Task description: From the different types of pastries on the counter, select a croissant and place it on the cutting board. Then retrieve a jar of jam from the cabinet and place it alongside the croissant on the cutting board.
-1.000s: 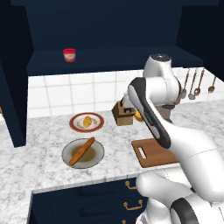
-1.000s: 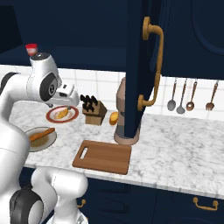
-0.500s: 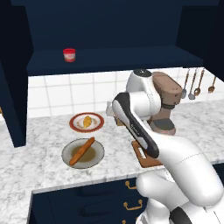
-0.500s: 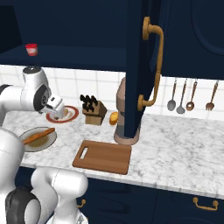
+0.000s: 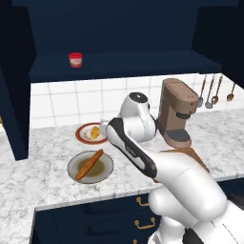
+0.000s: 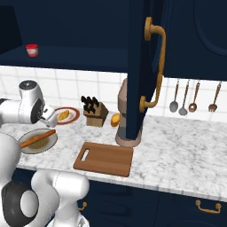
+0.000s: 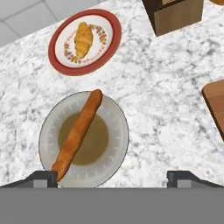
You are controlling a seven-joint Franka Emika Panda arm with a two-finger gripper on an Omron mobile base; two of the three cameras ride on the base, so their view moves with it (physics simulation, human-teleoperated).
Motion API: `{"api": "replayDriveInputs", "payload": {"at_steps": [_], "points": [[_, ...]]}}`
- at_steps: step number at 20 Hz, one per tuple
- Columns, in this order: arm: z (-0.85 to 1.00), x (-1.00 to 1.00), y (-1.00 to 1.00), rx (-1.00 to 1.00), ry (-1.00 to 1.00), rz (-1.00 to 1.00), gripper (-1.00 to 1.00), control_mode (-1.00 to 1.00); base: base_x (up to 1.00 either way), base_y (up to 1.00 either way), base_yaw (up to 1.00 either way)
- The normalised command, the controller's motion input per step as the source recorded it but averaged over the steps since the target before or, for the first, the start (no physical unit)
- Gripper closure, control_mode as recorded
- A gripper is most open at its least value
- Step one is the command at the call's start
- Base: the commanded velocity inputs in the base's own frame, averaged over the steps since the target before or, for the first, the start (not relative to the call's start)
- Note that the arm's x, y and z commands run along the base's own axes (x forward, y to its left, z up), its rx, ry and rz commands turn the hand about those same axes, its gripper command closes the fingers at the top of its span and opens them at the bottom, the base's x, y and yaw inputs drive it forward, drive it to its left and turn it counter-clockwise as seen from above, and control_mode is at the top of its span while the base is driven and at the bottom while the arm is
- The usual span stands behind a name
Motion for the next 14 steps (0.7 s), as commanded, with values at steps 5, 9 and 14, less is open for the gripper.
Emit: {"api": "replayDriveInputs", "payload": {"at_steps": [5,9,14], "points": [[0.0,0.43,0.13,-0.12,0.15,0.01,-1.0,-1.0,0.0,0.0,0.0],[0.0,0.12,0.06,0.0,0.01,0.0,-1.0,-1.0,0.0,0.0,0.0],[-0.09,0.53,0.25,0.0,0.0,0.0,-1.0,-1.0,0.0,0.0,0.0]]}}
